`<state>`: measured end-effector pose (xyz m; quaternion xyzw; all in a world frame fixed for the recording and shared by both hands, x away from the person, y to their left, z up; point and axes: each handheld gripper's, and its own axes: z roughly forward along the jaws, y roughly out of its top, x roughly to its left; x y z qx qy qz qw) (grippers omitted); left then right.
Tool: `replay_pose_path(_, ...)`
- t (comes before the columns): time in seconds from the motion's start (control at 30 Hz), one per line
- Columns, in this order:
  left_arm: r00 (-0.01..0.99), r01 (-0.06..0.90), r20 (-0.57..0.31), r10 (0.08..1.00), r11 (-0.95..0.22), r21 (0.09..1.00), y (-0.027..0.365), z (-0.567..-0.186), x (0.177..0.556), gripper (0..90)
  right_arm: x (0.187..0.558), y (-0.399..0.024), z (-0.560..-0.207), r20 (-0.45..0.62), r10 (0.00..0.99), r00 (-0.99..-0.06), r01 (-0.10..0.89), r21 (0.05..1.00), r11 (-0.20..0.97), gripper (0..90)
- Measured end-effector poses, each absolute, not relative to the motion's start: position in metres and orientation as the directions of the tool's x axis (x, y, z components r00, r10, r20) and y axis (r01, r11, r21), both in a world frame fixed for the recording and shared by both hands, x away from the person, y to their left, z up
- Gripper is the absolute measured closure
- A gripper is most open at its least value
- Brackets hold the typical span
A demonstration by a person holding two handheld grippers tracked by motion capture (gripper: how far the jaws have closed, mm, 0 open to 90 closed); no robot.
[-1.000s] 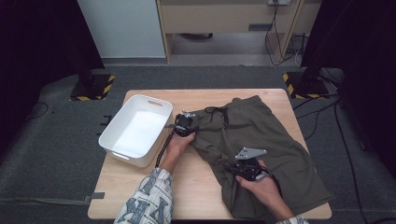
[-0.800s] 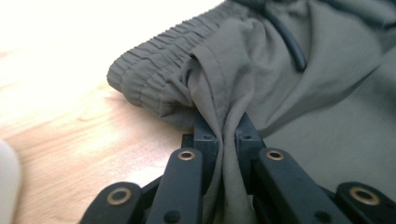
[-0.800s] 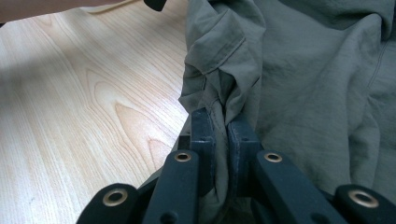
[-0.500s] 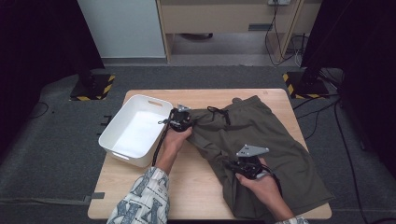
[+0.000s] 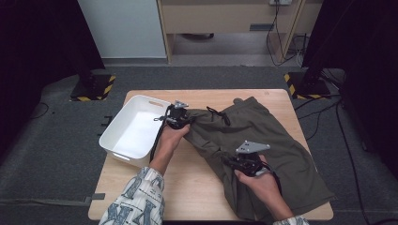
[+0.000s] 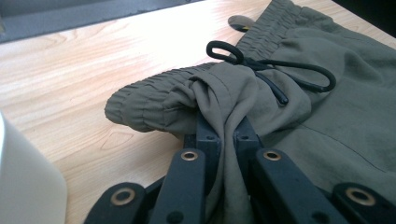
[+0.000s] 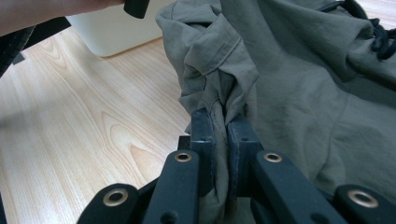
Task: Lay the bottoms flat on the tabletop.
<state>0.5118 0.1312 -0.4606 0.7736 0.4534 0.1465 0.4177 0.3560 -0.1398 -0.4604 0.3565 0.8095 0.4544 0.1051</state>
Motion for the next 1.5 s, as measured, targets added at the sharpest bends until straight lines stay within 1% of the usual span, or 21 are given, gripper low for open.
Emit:
replay_pose_path(0.17, 0.546, 0.583, -0.159, 0.823, -0.236, 0.778, 0.135, -0.459, 0.517, 84.7, 0.359, -0.139, -0.454, 0.147, 0.68, -0.718, 0.475, 0.818, 0.325, 83.5)
replay_pose_path(0.37, 0.562, 0.552, -0.141, 0.815, -0.243, 0.797, 0.132, -0.447, 0.514, 84.8, 0.36, -0.14, -0.448, 0.14, 0.679, -0.721, 0.465, 0.824, 0.324, 83.5)
replay_pose_path(0.53, 0.57, 0.532, -0.137, 0.81, -0.237, 0.813, 0.136, -0.437, 0.51, 85.2, 0.359, -0.14, -0.44, 0.141, 0.679, -0.72, 0.456, 0.834, 0.31, 83.5)
replay_pose_path(0.93, 0.561, 0.5, -0.119, 0.819, -0.22, 0.838, 0.165, -0.406, 0.503, 85.4, 0.356, -0.123, -0.423, 0.143, 0.659, -0.739, 0.43, 0.852, 0.298, 83.6)
replay_pose_path(1.5, 0.54, 0.468, -0.125, 0.832, -0.174, 0.866, 0.198, -0.386, 0.484, 85.4, 0.344, -0.094, -0.407, 0.129, 0.61, -0.782, 0.39, 0.865, 0.317, 83.6)
